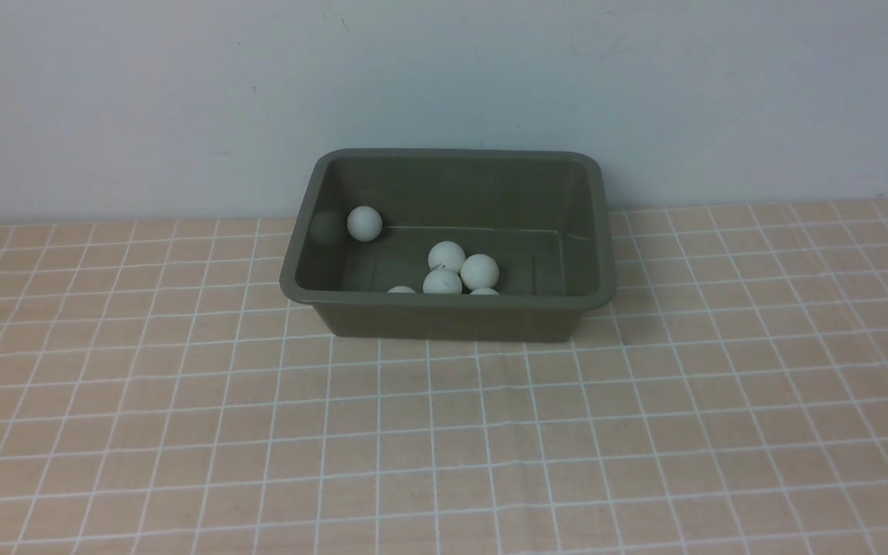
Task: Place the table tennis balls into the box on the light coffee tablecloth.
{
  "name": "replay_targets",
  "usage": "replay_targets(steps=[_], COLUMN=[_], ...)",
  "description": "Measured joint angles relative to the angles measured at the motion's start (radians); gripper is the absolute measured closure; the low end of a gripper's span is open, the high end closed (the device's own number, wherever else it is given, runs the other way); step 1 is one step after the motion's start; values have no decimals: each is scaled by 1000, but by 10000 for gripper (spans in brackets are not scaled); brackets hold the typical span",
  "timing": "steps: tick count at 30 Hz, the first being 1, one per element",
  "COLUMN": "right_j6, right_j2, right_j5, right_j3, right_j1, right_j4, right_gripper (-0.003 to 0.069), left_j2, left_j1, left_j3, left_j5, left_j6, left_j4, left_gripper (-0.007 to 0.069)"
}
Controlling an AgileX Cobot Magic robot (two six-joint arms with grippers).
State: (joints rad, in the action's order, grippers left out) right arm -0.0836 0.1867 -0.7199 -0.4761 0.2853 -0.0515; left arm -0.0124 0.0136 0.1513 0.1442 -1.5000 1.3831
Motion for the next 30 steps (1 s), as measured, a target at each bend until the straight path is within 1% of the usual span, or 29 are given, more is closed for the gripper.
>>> replay_targets(steps=[2,4,5,6,7,8,9,10,13,15,17,23,30], right_j6=[0,0,0,0,0,0,0,0,0,0,0,0,0], right_j2=[0,0,0,0,0,0,0,0,0,0,0,0,0], right_j5=[0,0,0,0,0,0,0,0,0,0,0,0,0], right_j3=[0,0,0,0,0,0,0,0,0,0,0,0,0], right_j1=[0,0,0,0,0,0,0,0,0,0,0,0,0], right_j4=[0,0,0,0,0,0,0,0,0,0,0,0,-2], right_gripper=[676,676,676,676,676,676,676,676,676,676,676,676,676], left_j2=[0,0,0,0,0,0,0,0,0,0,0,0,0], left_j1=[0,0,0,0,0,0,0,0,0,0,0,0,0], left_j3=[-13,-46,-69,-77,-85,-115,-131,-145,-177,-180,-180,-181,-181], left_j5=[5,5,-4,-6,-12,-31,-50,-65,-117,-144,-167,-239,-280], left_j6=[74,248,407,432,507,687,836,945,1146,1181,1182,1145,1139], left_j4=[-25,-149,-263,-307,-353,-539,-648,-742,-912,-955,-974,-1054,-1068], left_gripper=[691,691,691,691,691,691,691,691,691,691,691,691,691])
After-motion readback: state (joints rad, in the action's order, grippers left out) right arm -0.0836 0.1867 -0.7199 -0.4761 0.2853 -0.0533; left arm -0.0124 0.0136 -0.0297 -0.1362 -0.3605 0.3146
